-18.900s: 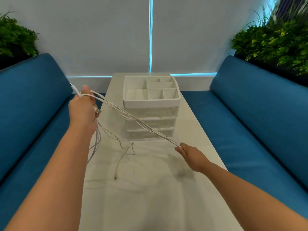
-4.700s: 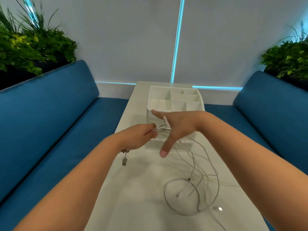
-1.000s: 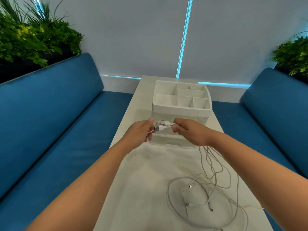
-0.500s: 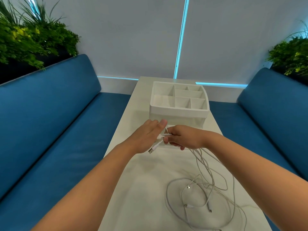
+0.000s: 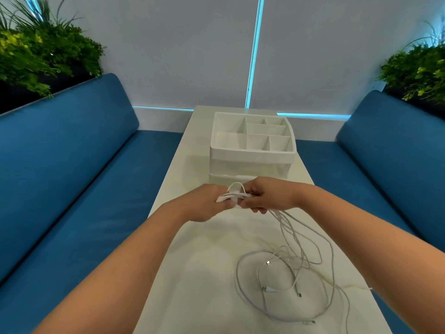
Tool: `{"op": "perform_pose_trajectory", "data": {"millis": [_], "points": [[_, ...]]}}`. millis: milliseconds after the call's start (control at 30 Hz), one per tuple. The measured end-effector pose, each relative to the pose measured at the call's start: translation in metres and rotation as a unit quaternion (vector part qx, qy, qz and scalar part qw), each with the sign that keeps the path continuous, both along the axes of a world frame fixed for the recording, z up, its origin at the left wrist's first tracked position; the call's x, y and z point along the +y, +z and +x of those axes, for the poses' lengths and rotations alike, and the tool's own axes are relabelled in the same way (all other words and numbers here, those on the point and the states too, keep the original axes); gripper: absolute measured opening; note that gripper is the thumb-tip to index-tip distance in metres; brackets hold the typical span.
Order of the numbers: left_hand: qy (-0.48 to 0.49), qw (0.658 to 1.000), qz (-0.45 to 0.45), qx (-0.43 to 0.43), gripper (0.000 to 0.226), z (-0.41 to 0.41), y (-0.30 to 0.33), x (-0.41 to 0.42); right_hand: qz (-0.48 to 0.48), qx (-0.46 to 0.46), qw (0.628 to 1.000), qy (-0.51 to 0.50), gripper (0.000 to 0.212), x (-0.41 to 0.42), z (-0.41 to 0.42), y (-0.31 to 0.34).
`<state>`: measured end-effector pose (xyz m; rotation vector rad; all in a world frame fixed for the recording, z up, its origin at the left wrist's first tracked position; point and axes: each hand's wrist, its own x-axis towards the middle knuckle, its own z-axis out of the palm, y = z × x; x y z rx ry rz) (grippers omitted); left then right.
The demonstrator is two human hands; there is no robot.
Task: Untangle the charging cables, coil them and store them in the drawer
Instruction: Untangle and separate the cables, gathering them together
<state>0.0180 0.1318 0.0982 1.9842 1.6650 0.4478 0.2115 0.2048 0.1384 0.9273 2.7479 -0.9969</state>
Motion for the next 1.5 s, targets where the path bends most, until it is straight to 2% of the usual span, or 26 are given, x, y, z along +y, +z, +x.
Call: {"op": "perform_pose_trajectory", "data": {"millis": [133,300,367,433,467,500,533,567,667,733,800,900,1000,1133,1233,1333,1400,1500], "points": [[0.036,0.999,-0.022,0.033,0.039,-0.020,0.001,-0.004,0.046,-0.046,0.998,-0.017,0.015,0.011,0.019,-0.004],[0.030,0.997,-0.055,0.036,0.042,-0.020,0.012,-0.007,0.047,-0.053,0.996,-0.046,0.014,0.021,0.032,-0.009],[0.021,0.996,-0.060,0.056,0.049,-0.019,0.013,-0.008,0.063,-0.116,0.988,-0.073,0.016,0.028,0.040,-0.008],[0.007,0.995,-0.071,0.075,0.051,-0.015,0.014,-0.009,0.093,-0.230,0.966,-0.078,0.020,0.027,0.039,-0.001],[-0.004,0.994,-0.070,0.088,0.050,-0.010,0.017,-0.009,0.118,-0.273,0.952,-0.070,0.029,0.024,0.034,0.004],[-0.016,0.993,-0.062,0.103,0.046,-0.005,0.020,-0.008,0.140,-0.284,0.947,-0.059,0.046,0.018,0.026,0.011],[-0.030,0.991,-0.048,0.119,0.040,0.001,0.025,-0.006,0.149,-0.259,0.953,-0.048,0.062,0.008,0.014,0.017],[-0.044,0.990,-0.034,0.130,0.033,0.006,0.030,-0.004,0.128,-0.206,0.970,-0.033,0.065,0.001,0.002,0.020],[-0.063,0.990,-0.022,0.125,0.014,0.008,0.044,0.000,0.029,-0.048,0.998,-0.009,0.030,-0.020,-0.025,0.016],[-0.062,0.989,-0.020,0.136,0.013,-0.001,0.048,-0.002,0.054,0.007,0.998,-0.005,0.021,-0.025,-0.024,0.007],[-0.046,0.985,-0.016,0.168,0.023,-0.012,0.049,-0.005,0.087,0.046,0.995,0.002,0.021,-0.021,-0.013,-0.004],[-0.032,0.983,-0.021,0.180,0.029,-0.026,0.046,-0.008,-0.015,0.094,0.995,-0.042,0.032,-0.022,0.001,-0.014],[-0.036,0.991,-0.054,0.119,0.024,-0.030,0.037,-0.009,-0.043,0.093,0.993,-0.065,0.036,-0.022,0.002,-0.018],[-0.055,0.986,-0.153,0.044,0.024,-0.023,0.025,-0.013,-0.047,0.087,0.993,-0.065,0.037,-0.022,-0.001,-0.018],[-0.070,0.979,-0.167,-0.096,0.033,-0.010,0.019,-0.018,-0.088,0.103,0.989,-0.058,0.036,-0.024,-0.001,-0.020],[-0.019,0.966,-0.154,-0.206,0.033,0.001,0.018,-0.022,-0.019,0.065,0.996,-0.064,0.036,-0.021,0.005,-0.022],[0.009,0.965,-0.147,-0.218,0.028,0.008,0.013,-0.024,0.069,0.021,0.995,-0.065,0.037,-0.019,0.008,-0.024],[-0.004,0.983,-0.142,-0.118,0.027,0.014,0.010,-0.027,0.153,-0.037,0.986,-0.058,0.040,-0.020,0.013,-0.030]]}}
